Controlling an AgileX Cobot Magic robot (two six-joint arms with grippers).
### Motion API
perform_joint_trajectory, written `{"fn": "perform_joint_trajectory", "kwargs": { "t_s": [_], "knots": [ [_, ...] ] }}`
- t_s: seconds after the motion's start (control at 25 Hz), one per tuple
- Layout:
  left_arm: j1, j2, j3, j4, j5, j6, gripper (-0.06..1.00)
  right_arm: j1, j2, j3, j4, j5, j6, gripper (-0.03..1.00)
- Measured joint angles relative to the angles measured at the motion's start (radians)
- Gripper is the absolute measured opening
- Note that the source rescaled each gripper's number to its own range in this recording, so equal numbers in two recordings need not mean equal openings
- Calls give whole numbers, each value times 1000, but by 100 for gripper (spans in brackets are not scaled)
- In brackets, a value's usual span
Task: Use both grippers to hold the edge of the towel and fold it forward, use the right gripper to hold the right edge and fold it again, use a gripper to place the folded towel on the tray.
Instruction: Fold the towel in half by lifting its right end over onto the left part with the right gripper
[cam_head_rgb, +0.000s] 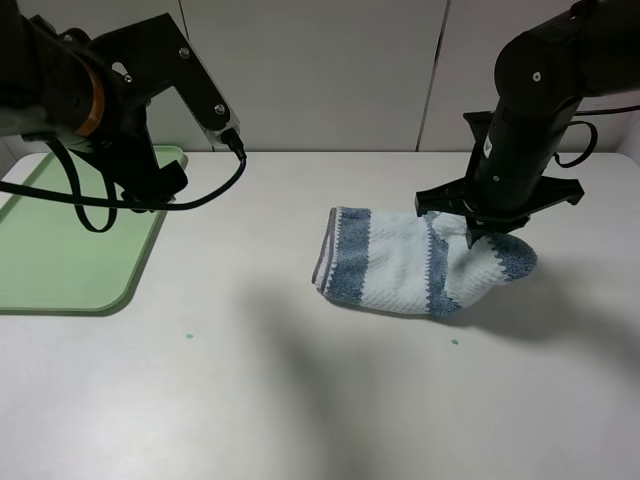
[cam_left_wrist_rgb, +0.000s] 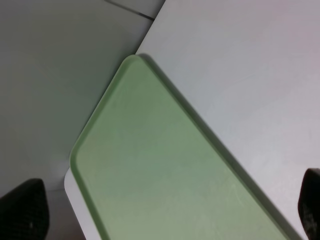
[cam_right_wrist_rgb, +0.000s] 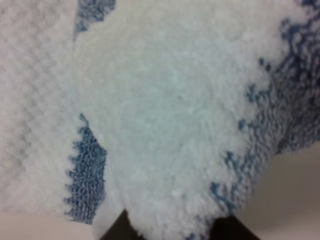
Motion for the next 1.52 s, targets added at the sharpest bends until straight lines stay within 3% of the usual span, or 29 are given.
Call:
{"fn": "perform_joint_trajectory", "kwargs": {
  "t_s": [0.6,1.08,1.32,1.52],
  "knots": [
    [0,0,0,0,0,0,100,0,0,0,75,-89,3,14],
    [0,0,0,0,0,0,100,59,0,0,125,-254,-1,14],
    [0,0,0,0,0,0,100,59,0,0,122,-220,-32,14],
    [0,0,0,0,0,0,100,55,0,0,54,-106,-39,14]
  ]
}}
